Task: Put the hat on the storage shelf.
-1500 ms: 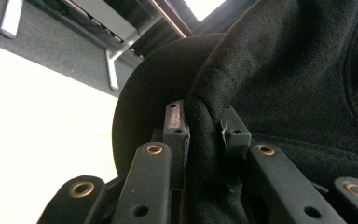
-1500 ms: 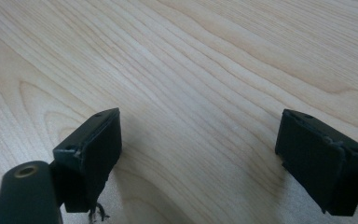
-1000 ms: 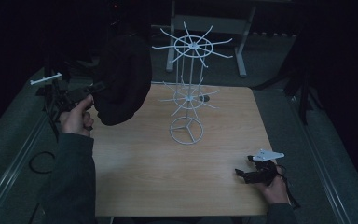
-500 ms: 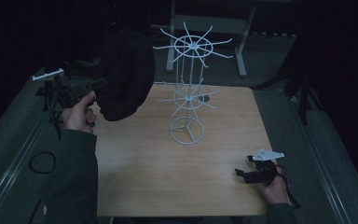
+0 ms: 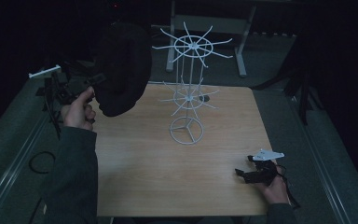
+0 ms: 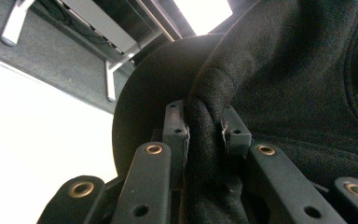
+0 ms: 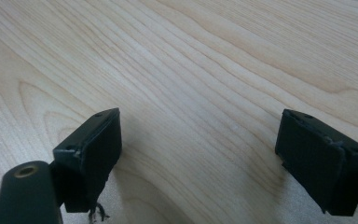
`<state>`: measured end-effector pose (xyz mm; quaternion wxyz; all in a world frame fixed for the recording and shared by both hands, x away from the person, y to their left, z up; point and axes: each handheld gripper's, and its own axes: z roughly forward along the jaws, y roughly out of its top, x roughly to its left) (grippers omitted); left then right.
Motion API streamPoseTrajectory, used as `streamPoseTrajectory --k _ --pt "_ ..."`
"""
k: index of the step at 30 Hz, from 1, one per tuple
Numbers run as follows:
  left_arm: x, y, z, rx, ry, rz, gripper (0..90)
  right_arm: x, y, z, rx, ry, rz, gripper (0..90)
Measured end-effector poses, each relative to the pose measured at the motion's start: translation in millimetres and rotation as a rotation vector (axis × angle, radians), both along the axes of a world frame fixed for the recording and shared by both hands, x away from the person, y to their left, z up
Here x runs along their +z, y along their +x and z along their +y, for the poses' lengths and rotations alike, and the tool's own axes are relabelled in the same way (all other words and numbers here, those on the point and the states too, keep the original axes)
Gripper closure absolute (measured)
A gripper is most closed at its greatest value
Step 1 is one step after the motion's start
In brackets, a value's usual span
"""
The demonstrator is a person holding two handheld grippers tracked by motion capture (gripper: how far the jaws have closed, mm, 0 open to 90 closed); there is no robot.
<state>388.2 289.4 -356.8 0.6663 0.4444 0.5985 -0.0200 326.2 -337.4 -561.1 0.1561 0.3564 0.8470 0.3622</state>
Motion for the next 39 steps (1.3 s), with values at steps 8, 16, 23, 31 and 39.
streamPoseTrajectory --k 8,16,23,31,39 --pt "1.9 3.6 -2.6 -0.006 -0.016 -0.001 78.1 0.0 0.0 0.0 0.000 0.000 0.000 14.3" --pt "7.3 6.4 -7.0 -0.013 -0.007 -0.002 78.1 0.1 0.0 0.0 -0.002 0.000 0.001 14.3" --pt "5.3 13.5 -13.4 -0.019 -0.008 0.013 78.0 0.0 0.0 0.0 -0.002 0.000 0.001 14.3" --pt "1.5 19.5 -20.3 -0.026 0.000 0.037 77.9 0.0 0.0 0.0 -0.002 0.000 0.000 14.3" --pt "0.4 24.4 -27.7 -0.039 -0.009 0.051 77.9 0.0 0.0 0.0 -0.002 0.000 0.000 14.3"
